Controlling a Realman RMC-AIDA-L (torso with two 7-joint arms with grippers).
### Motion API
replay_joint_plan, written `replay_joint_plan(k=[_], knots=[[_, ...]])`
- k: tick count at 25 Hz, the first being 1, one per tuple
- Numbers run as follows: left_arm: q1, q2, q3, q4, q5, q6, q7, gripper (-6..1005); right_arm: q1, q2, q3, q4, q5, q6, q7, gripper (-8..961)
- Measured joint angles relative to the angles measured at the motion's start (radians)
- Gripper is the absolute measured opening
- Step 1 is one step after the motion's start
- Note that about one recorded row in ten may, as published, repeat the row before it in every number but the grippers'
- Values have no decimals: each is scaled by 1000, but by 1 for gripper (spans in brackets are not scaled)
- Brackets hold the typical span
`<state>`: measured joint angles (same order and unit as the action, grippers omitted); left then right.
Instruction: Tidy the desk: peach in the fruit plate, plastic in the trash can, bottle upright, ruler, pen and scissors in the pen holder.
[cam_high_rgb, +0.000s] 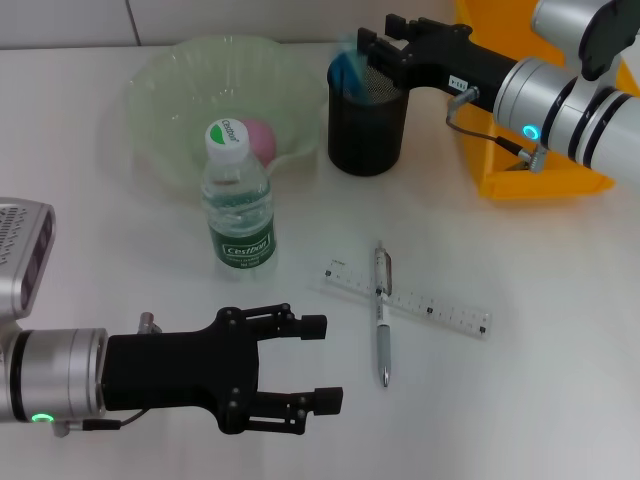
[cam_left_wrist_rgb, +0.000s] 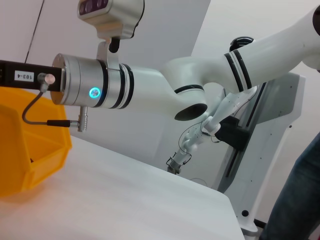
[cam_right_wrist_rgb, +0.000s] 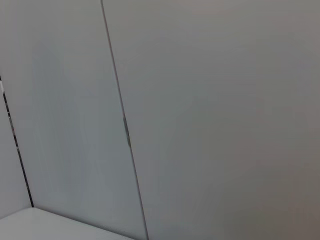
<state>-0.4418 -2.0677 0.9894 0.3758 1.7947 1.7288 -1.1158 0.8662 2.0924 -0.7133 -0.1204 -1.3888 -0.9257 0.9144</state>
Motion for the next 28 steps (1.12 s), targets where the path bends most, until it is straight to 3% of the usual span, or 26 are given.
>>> replay_joint_plan(k=[3,10,12,15,17,19,23,28], knots=[[-1,-1,0,0,0,0,0,829,-1,0,-3,1,0,-1,2,454],[-1,-2,0,0,0,3,-2,829,-50,-11,-39,-86,-41,-119,138,532],[-1,-2,0,0,0,4,-2,829,-102,-14,-123,-221,-126,-180,296,554],[1,-2,0,0,-1,6,-2,829,-186,-23,-259,-549,-347,-292,666,578],[2,-2,0,0,-1,1,-2,829,-204,-26,-291,-729,-522,-403,869,590],[1,-2,0,0,-1,-3,-2,829,-167,-26,-299,-924,-770,-583,1084,603],[-5,-2,0,-6,-2,-12,-2,829,-91,-17,-336,-974,-957,-695,1203,629],[-8,-2,0,-11,-2,-15,-2,829,-7,-9,-564,-936,-1094,-678,1335,660]])
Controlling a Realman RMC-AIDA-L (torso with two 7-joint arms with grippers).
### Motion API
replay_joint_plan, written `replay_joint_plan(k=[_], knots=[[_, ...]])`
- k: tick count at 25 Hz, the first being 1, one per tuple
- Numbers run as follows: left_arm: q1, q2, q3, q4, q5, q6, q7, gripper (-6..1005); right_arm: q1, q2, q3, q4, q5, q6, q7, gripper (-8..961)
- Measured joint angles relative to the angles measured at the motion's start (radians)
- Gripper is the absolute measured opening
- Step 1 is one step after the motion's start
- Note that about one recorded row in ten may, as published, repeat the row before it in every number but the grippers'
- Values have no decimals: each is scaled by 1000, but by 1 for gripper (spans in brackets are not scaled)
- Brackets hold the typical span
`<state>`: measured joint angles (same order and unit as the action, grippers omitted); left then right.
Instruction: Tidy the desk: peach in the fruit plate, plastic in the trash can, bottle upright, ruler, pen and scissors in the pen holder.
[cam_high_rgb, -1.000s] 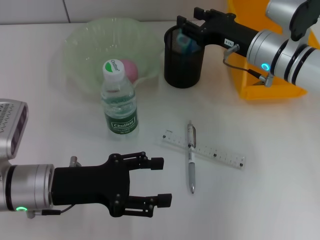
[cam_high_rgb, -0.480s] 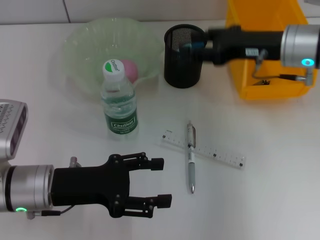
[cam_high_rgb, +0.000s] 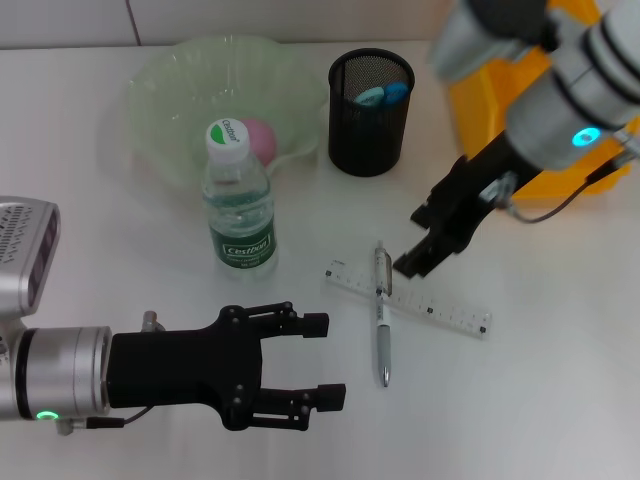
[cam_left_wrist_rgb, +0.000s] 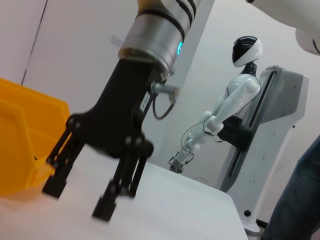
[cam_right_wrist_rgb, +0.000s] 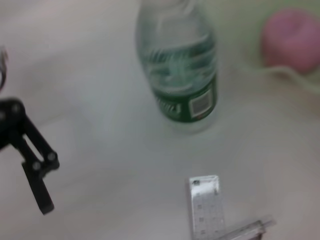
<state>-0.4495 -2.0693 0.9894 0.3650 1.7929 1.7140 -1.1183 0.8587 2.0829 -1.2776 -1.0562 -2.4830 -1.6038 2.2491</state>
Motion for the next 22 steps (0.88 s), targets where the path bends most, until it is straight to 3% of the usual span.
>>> replay_joint_plan(k=[4,8,22], knots=[[0,0,6,0,4,-1,2,829,14,5,-137,46,6,88,20,726],[0,1,14,0,13,-1,3,829,26,6,-228,116,53,184,28,726],[9,3,23,0,25,-12,12,829,67,8,-353,258,154,359,14,725]])
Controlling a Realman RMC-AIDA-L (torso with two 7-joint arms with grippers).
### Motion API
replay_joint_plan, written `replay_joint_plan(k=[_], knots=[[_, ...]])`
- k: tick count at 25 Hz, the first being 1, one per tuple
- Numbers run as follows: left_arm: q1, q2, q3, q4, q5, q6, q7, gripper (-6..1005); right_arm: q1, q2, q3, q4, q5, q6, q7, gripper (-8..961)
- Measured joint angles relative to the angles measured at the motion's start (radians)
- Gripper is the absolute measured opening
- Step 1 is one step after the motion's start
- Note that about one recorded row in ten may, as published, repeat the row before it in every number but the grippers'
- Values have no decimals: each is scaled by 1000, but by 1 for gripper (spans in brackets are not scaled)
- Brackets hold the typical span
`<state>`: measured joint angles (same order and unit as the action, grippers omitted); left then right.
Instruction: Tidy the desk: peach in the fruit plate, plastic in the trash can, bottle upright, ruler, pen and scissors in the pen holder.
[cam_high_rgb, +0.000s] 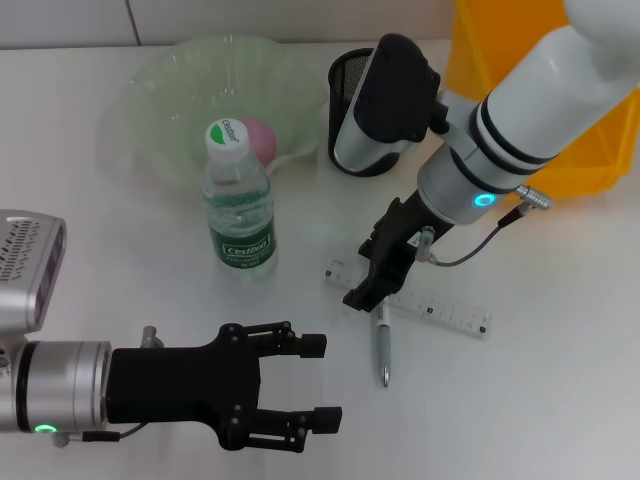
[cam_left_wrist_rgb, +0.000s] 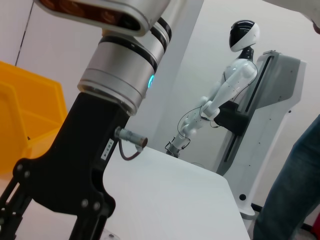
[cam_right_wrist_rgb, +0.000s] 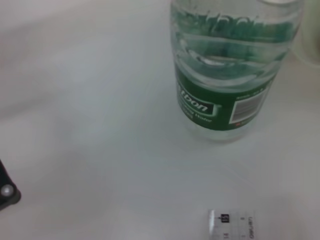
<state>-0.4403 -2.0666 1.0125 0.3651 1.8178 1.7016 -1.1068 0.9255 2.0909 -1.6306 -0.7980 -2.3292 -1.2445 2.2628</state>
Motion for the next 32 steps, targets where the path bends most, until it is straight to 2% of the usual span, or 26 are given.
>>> replay_joint_plan(k=[10,12,17,21,23,24,25,26,29,32], knots=[[-2,-3,0,-1,0,-6,0,829,-15,1,-47,6,27,47,-16,700],[0,-3,0,-1,0,-9,0,829,-20,1,-47,4,28,50,-19,525],[-2,-3,0,-2,0,-13,-6,829,-31,1,-45,-4,30,53,-22,460],[-4,-3,0,-2,-2,-12,-8,829,-106,-4,-21,-109,59,46,-23,407],[-6,-3,0,-2,-2,-11,-8,829,-152,-8,29,-185,72,23,-33,381],[-7,-2,0,-2,-3,-9,-8,829,-198,-7,140,-267,91,-22,-64,381],[-8,-2,0,-2,-3,-7,-8,829,-198,-7,140,-267,91,-22,-64,381],[-8,-2,0,-2,-3,-6,-8,829,-223,-8,207,-306,113,-44,-86,381],[-9,-1,0,-2,-5,-5,-9,829,-287,-9,413,-367,261,-85,-170,381],[-10,-2,0,-2,-6,-5,-10,829,-335,-10,578,-347,466,-59,-312,380]])
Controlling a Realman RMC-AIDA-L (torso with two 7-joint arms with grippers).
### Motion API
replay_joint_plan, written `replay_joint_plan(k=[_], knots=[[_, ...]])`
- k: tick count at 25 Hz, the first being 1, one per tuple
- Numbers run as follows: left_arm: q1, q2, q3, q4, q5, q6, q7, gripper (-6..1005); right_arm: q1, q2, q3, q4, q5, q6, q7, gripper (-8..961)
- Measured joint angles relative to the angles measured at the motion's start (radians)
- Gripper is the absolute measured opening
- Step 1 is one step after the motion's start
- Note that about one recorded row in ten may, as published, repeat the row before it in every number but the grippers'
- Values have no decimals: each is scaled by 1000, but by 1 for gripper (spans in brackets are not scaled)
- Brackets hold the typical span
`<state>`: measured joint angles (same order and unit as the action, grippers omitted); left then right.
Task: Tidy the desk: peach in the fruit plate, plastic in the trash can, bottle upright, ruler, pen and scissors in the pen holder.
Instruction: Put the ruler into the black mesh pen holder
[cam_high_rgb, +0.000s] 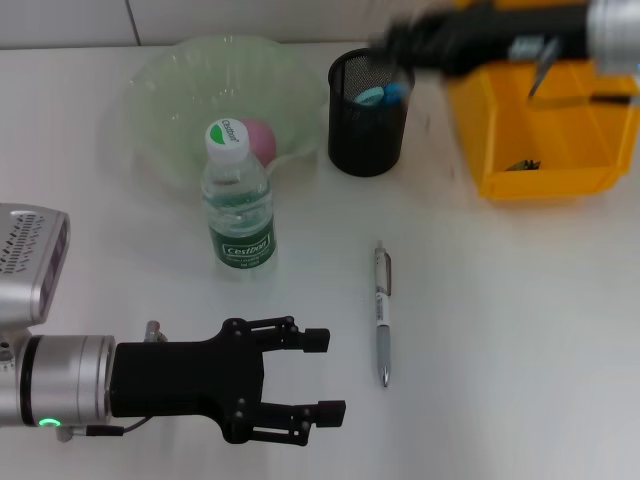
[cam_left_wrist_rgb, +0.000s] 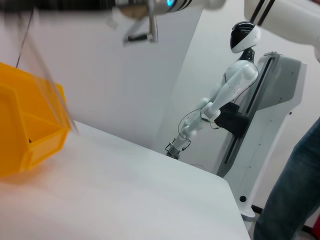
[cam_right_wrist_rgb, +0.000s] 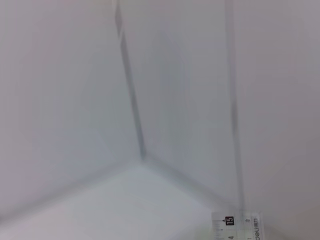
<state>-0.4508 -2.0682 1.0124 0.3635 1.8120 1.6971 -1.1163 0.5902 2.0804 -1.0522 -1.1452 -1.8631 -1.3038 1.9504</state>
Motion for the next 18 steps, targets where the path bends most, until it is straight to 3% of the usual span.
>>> replay_joint_plan(k=[5,10,14,18], knots=[[-4,-1,0,0,0,-1,0,829,-21,3,58,247,439,120,-367,380],[-7,-3,-2,0,-2,1,2,829,92,6,45,672,846,160,-813,393],[-7,-4,0,-2,-2,0,8,829,202,10,44,900,976,169,-1028,411],[-7,-4,0,-7,-2,-5,12,829,277,13,52,1009,1015,206,-1123,429]])
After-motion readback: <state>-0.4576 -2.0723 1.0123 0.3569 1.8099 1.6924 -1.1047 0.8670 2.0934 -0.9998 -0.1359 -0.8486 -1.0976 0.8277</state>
